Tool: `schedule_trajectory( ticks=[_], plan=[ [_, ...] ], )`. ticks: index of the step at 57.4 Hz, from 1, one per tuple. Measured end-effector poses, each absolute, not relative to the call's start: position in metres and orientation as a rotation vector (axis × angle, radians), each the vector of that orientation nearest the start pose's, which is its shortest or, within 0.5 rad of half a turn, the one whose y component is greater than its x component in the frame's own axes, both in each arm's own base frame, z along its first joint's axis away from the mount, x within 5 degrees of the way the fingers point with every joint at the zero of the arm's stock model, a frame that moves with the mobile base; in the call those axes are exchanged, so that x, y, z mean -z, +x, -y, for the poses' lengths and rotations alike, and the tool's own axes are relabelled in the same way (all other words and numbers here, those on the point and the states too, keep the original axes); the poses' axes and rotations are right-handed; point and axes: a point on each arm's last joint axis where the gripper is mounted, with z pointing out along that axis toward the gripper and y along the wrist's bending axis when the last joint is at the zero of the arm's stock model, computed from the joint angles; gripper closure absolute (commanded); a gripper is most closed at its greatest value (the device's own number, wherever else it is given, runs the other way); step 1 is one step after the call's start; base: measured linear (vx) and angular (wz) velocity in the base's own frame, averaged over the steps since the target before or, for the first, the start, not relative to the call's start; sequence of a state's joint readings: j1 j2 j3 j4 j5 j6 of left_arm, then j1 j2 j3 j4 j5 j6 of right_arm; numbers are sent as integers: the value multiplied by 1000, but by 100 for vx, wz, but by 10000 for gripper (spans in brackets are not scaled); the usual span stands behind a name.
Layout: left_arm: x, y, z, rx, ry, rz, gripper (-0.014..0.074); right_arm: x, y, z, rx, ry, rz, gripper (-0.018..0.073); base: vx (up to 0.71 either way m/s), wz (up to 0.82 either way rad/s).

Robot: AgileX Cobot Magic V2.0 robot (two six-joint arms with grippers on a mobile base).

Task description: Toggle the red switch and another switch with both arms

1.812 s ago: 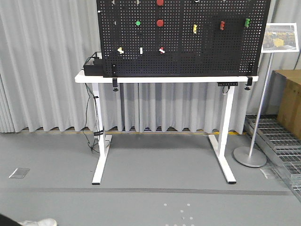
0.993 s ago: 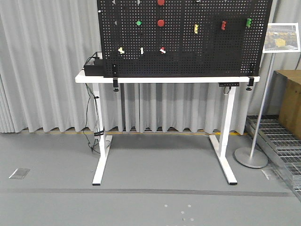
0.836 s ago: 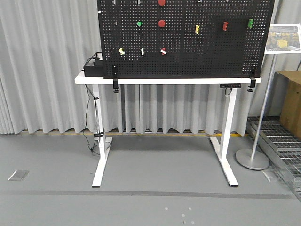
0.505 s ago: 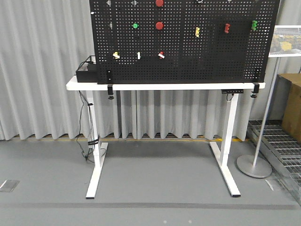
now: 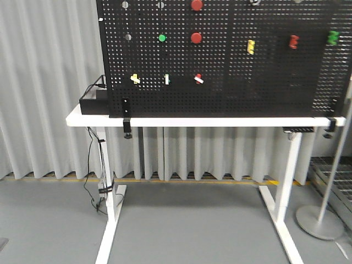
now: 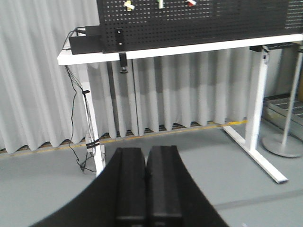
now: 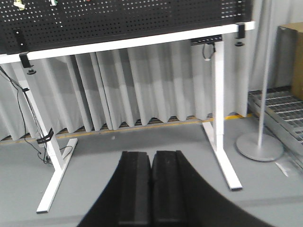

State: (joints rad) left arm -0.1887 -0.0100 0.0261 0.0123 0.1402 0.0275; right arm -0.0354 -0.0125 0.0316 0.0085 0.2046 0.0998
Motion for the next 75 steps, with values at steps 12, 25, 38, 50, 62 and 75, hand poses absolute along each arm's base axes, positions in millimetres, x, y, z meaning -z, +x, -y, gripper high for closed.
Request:
schedule_trajectory(
  ticks=[12,25,38,50,62,75],
  plan=[
    [-192,56,10,113,186,-1631,594,-185,56,2,-56,121,-1703,565,49,7],
    [-192,56,10,113,186,-1631,594,-185,56,2,-56,121,-1703,565,52,0],
    [-192,56,10,113,186,-1631,594,-185,56,2,-56,121,-1703,565,51,-4],
    [-192,56,10,113,186,-1631,594,-185,56,2,-56,121,-1703,565,47,-3],
    [-192,56,10,113,186,-1631,594,-185,56,2,-56,121,-1703,565,45,0],
    [-192,56,10,113,186,-1631,594,-185,56,2,-56,121,-1703,565,40,1]
  ],
)
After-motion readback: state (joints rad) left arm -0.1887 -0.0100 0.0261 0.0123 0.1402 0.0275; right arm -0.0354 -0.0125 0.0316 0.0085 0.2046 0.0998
